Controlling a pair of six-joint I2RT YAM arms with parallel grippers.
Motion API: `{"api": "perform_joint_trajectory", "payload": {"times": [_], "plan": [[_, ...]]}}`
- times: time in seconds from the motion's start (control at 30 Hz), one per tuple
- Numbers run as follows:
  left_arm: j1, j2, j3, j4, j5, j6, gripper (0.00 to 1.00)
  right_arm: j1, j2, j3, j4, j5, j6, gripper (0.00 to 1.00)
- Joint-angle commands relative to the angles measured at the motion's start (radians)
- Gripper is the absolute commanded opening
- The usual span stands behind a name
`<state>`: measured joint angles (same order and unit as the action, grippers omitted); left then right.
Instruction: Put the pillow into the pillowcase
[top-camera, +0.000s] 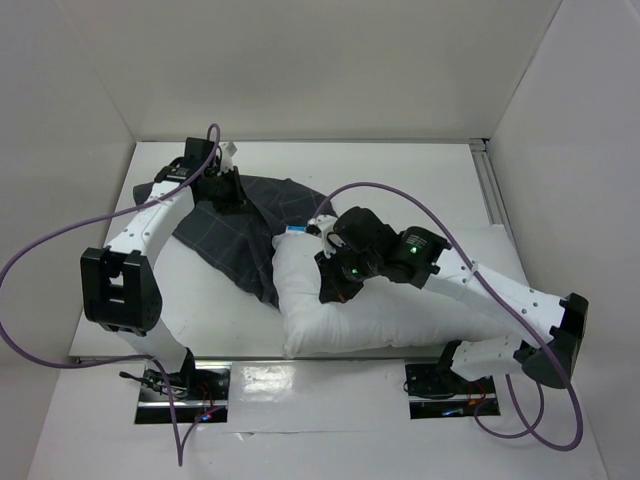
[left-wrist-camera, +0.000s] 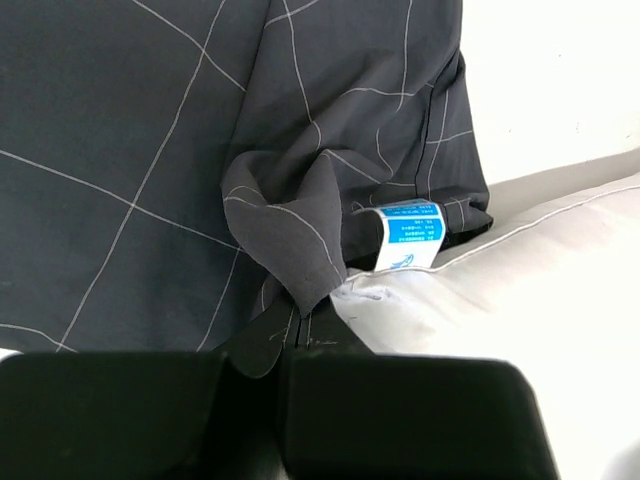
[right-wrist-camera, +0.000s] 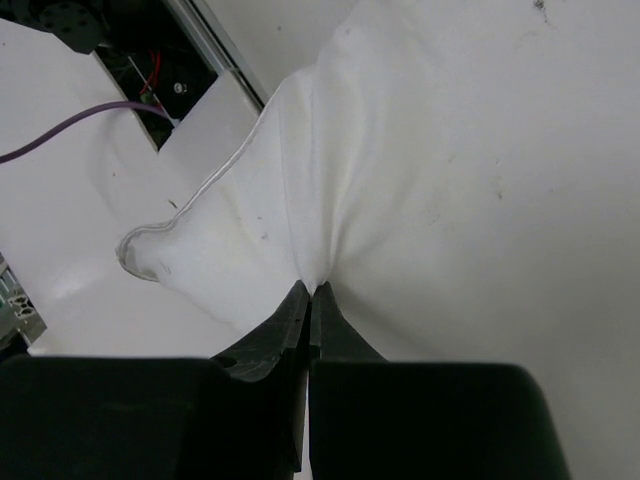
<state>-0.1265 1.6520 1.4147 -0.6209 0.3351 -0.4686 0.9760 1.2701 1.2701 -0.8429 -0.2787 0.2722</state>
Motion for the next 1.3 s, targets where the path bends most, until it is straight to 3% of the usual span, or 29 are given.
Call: {"api": "perform_joint_trajectory", "payload": {"times": [0.0, 0.37, 0.5, 0.63, 0.77, 0.93, 1.13, 1.27], "plan": [[0.008, 0.008, 0.004, 0.021, -0.002, 0.028, 0.0, 0.035, -0.041, 0.048, -0.03, -0.022, 0.036, 0.0], [0.027, -0.07, -0.026, 0.021, -0.002, 0.056, 0.0, 0.035, 0.025, 0.094, -0.056, -0.106, -0.047, 0.0], [0.027, -0.118, -0.068, 0.012, 0.118, 0.087, 0.0, 0.011, 0.069, 0.119, 0.025, 0.078, -0.056, 0.0], [0.027, -0.234, -0.144, -0.008, 0.16, 0.087, 0.0, -0.097, 0.184, 0.23, 0.1, 0.151, -0.09, 0.0], [0.018, -0.32, -0.175, -0.028, 0.169, 0.099, 0.0, -0.174, 0.193, 0.227, 0.206, 0.187, -0.09, 0.0], [-0.001, -0.333, -0.154, -0.065, 0.209, 0.122, 0.0, -0.246, 0.193, 0.218, 0.272, 0.284, -0.016, 0.0], [-0.025, -0.301, -0.145, -0.096, 0.13, 0.143, 0.0, -0.255, 0.1, 0.173, 0.363, 0.266, 0.01, 0.0], [-0.045, -0.279, -0.125, -0.109, 0.15, 0.153, 0.0, -0.289, 0.1, 0.206, 0.338, 0.398, 0.01, 0.0]]}}
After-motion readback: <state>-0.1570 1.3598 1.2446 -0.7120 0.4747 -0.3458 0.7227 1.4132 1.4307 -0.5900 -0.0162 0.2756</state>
